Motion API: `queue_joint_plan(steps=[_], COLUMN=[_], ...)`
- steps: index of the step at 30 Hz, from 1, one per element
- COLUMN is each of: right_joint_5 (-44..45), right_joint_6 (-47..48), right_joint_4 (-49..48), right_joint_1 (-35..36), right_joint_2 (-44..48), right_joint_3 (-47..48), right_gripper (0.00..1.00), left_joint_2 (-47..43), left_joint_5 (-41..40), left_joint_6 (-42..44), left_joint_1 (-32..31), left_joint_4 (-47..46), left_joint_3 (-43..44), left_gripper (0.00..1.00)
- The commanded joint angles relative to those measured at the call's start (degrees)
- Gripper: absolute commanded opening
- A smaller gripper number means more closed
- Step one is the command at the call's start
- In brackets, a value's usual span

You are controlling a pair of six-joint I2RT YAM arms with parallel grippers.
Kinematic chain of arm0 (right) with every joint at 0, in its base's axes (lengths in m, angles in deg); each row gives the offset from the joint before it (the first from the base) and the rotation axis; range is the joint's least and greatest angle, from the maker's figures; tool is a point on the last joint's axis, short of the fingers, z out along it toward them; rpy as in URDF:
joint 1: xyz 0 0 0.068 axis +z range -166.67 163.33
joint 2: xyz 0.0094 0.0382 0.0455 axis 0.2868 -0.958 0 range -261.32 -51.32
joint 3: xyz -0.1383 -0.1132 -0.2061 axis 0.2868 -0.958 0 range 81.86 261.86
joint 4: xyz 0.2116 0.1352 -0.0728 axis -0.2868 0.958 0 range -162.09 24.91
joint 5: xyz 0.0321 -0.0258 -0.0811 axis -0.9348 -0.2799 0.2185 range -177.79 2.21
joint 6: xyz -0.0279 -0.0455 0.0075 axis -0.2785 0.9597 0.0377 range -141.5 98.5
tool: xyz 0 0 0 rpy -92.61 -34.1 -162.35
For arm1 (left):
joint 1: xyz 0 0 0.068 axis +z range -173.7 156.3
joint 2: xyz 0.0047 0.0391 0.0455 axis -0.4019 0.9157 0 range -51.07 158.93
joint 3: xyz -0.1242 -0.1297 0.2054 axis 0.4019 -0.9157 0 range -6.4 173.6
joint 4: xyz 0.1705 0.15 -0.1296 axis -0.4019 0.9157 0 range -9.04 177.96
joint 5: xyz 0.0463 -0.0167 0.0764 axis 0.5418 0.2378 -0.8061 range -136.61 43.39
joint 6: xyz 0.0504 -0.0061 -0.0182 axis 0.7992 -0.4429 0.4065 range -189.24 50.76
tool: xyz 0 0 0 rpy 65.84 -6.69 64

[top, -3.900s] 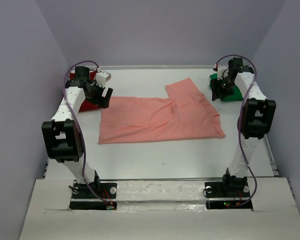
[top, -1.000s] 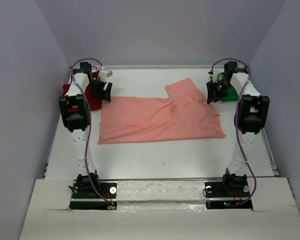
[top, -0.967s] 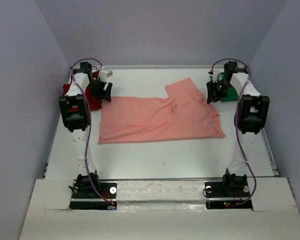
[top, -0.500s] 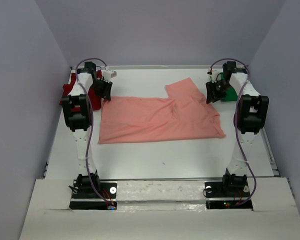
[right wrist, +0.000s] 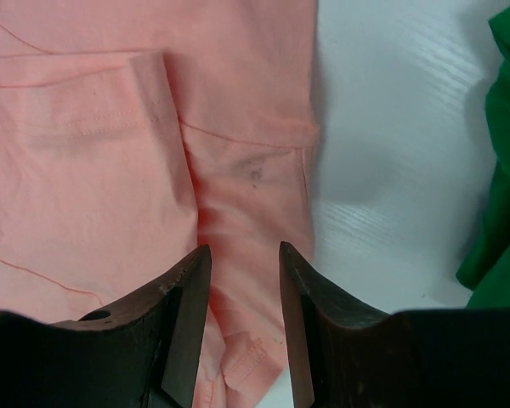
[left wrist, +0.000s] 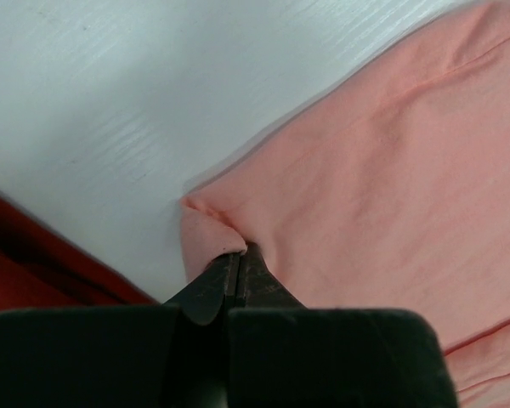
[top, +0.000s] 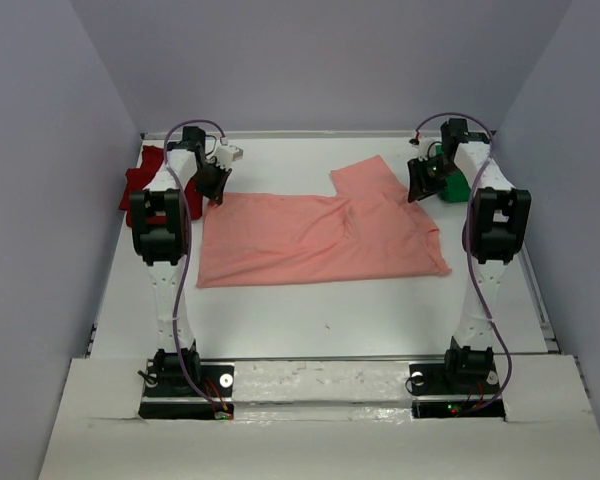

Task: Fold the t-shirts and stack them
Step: Grap the side of the flattened tshirt furthest away from the robot with both arms

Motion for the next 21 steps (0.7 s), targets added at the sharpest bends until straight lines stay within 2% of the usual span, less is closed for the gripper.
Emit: queue_joint_plan(steps=[1, 6, 13, 21], right_joint_5=[-3.47, -4.44, -5.41, -5.24], right_joint_6=[0.57, 0.92, 1.27, 2.06], right_joint_4=[0.38, 1.7, 0.39, -0.14], right_joint_1=[0.58, 1.63, 2.17, 2.17], right_joint_2=[-1.16, -5.64, -8.37, -12.06], right_joint_3=[4.51, 10.65, 15.15, 19.37], right_gripper=[0.43, 0.45, 0.5, 0.51], left_joint_2=[-4.53, -5.15, -7.08, -9.36], left_joint_5=[-2.12, -1.77, -1.85, -2.2], left_joint_6=[-1.34, -1.69, -1.95, -1.78], left_joint_1=[-1.92, -2.89, -3.06, -3.06], left_joint_4=[-0.25, 0.19, -0.42, -0.6], left_joint_3=[-2.58, -3.54, -6.35, -9.61], left_gripper=[0.0, 0.0, 0.0, 0.0])
